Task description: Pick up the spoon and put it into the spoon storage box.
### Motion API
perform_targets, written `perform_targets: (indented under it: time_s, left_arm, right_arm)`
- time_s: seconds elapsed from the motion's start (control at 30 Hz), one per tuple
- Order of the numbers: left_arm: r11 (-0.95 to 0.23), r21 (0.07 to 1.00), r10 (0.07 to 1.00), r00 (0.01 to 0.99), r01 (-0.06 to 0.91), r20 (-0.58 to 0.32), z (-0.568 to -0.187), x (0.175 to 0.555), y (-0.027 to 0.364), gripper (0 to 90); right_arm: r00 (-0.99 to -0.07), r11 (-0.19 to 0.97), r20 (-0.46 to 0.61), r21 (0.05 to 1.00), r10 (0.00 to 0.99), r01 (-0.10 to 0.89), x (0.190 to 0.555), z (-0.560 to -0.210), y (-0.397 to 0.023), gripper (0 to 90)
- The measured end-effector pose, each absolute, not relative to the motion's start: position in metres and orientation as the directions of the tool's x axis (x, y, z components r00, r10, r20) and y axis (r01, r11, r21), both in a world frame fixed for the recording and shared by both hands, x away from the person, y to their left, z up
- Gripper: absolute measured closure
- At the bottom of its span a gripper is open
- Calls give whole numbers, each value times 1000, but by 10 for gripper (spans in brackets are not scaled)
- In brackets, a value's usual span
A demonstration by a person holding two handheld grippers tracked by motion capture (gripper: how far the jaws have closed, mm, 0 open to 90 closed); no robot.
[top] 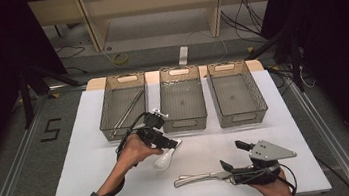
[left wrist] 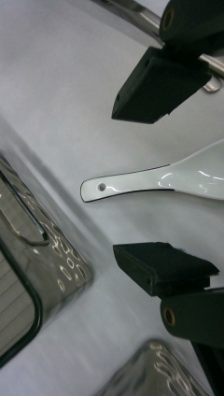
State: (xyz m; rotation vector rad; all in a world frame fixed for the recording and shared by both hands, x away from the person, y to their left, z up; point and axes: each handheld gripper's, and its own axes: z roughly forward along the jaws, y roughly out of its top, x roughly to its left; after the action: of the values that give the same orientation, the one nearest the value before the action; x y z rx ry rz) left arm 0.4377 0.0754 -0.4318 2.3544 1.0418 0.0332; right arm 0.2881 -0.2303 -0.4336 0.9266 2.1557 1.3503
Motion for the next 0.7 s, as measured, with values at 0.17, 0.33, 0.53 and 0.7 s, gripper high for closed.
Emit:
perform_targets:
  time_s: [0.17,0.33,0.53,0.7]
  left_arm:
    - [-563,454,695,693,691,-192,-447,441,70,376]
    - [-578,434,690,698,691,-193,-453,441,68,448]
    - [-590,416,679,704,692,-208,-458,441,66,529]
    - [-603,392,677,706,694,-209,-464,442,64,619]
  right_arm:
    - [-686,310,-18,900,728,305,288,-434,-229,222]
    - [-686,307,-15,901,727,306,288,-434,-230,222]
    - [-686,310,-17,900,727,306,288,-434,-229,223]
    - [-687,310,-18,901,726,304,288,-434,-229,223]
